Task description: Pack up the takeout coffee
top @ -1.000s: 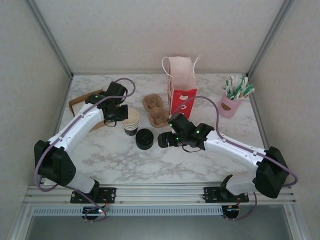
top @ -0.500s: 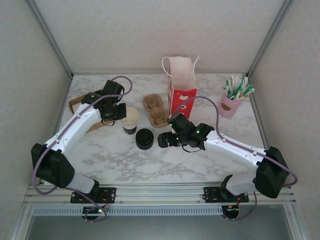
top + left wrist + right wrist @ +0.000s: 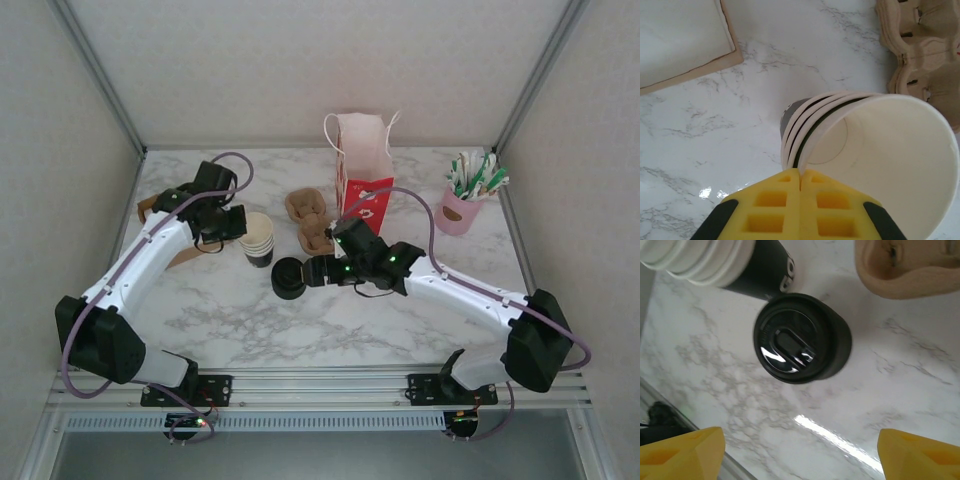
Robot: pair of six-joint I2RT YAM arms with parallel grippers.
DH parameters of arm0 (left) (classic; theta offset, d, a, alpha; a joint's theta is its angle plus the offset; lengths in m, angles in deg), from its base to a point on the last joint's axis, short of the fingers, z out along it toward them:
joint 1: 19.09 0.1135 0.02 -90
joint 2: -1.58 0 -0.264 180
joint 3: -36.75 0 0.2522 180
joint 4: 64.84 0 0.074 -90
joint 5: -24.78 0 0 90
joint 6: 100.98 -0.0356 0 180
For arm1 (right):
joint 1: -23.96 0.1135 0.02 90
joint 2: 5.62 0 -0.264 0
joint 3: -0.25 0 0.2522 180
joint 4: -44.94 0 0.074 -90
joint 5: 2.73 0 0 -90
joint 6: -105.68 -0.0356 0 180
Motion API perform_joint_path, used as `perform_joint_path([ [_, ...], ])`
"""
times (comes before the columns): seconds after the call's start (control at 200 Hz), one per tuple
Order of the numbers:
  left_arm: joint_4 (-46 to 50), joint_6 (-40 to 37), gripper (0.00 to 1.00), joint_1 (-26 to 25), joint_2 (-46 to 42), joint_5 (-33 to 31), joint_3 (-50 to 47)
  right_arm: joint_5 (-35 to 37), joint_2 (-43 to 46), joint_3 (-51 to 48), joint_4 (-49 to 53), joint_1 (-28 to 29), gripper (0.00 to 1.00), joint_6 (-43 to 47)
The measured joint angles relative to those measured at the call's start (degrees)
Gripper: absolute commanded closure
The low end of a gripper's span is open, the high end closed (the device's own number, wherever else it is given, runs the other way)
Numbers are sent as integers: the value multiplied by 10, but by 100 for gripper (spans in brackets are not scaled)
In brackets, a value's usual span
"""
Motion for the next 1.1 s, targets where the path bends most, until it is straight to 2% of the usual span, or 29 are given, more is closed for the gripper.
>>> perform_joint_path([
  [0.195, -6, 0, 100, 13, -12, 16, -14, -67, -24, 3, -62, -35, 28, -40],
  [0.335, -14, 0, 100, 20, -25, 28, -14, -114, -53, 10, -115, -58, 41, -68],
  [0.446, -21, 0, 100, 21, -26, 33, -16, -152, -87, 18, -165, -69, 45, -98],
  [0.616, -21, 0, 100, 26, -26, 37, -20, -197, -145, 28, -238, -73, 69, -144],
  [0.761, -21, 0, 100, 29, -26, 38, -21, -217, -179, 38, -281, -73, 80, -175],
  [0.886, -23, 0, 100, 29, -26, 38, -22, -233, -196, 46, -317, -74, 94, -202],
  [1.096, -27, 0, 100, 29, -26, 39, -28, -247, -210, 57, -349, -74, 96, -228],
])
